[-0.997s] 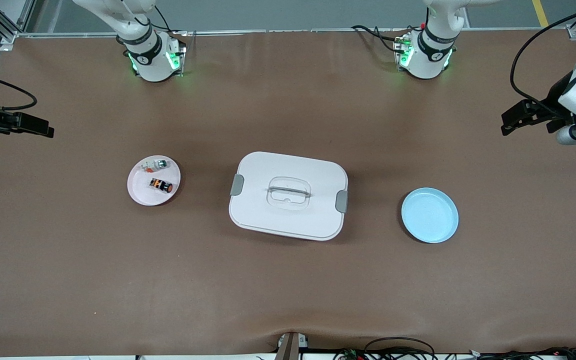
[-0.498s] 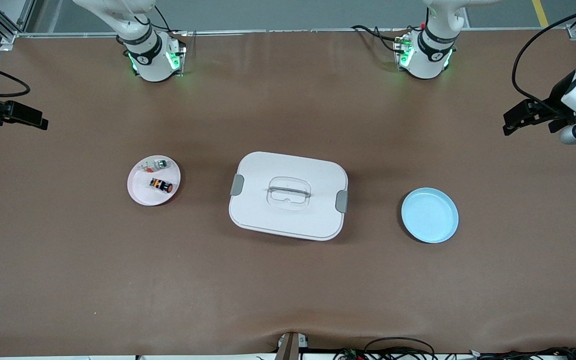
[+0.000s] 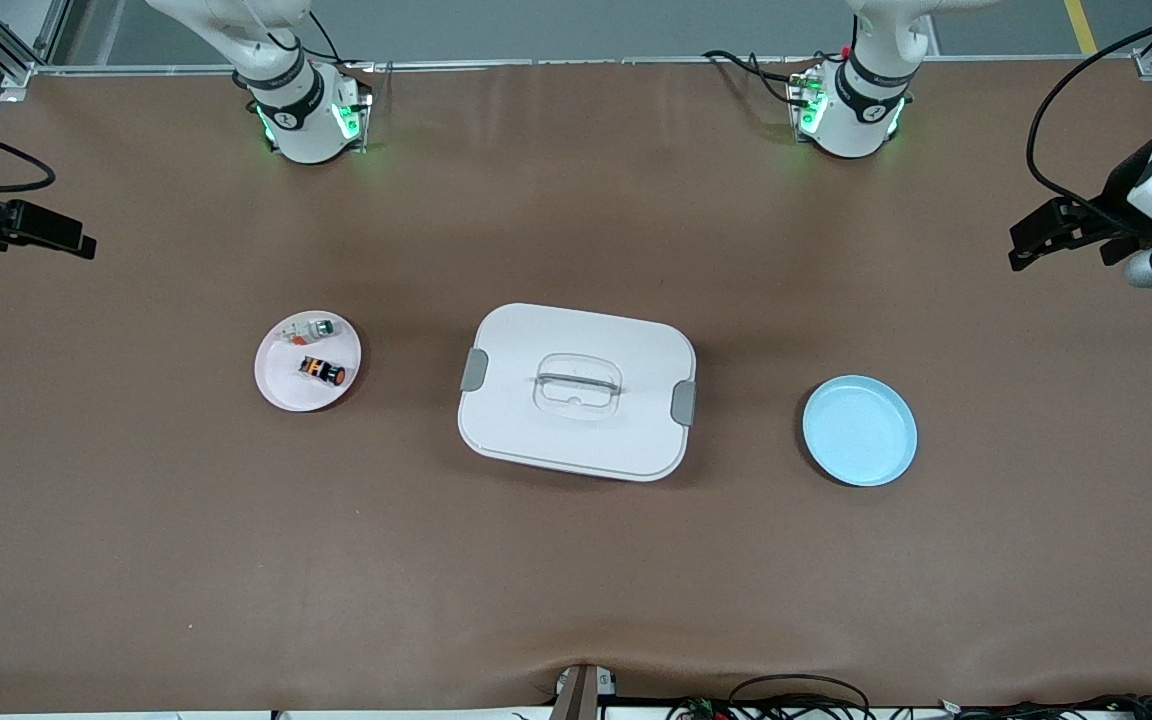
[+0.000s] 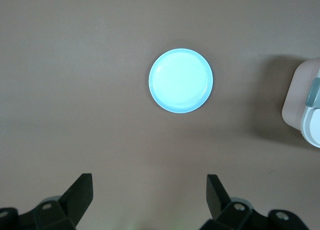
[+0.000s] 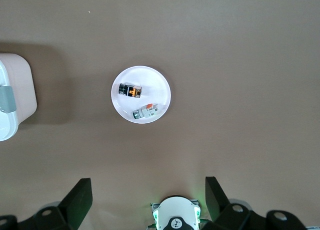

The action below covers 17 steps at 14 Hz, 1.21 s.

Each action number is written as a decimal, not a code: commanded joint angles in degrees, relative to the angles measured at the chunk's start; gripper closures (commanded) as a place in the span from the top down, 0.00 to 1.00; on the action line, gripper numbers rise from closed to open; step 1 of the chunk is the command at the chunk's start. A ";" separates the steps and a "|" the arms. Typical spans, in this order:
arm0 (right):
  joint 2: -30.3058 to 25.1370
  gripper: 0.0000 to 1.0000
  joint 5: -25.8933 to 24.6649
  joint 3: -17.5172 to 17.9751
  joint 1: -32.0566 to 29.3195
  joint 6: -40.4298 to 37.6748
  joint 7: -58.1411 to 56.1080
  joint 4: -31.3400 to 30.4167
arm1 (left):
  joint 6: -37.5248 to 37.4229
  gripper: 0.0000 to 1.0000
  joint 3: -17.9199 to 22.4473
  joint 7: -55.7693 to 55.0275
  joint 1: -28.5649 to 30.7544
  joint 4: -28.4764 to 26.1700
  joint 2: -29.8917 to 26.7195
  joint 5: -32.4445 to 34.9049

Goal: Transfer orange switch to right arm and place

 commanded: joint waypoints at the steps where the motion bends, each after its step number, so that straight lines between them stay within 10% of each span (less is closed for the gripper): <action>1: -0.98 1.00 0.60 0.41 0.03 -0.03 -0.77 0.06 | -0.14 1.00 0.24 0.73 0.35 -0.09 -1.26 -0.34; 5: -0.98 1.00 0.51 -4.94 5.38 0.24 -1.56 0.06 | -0.40 1.00 0.16 0.82 0.97 -0.18 -1.26 -0.25; 17: -4.84 1.00 1.21 -5.65 6.88 6.83 -2.53 -5.56 | -1.28 1.00 0.07 0.82 0.97 -0.09 -1.34 -0.25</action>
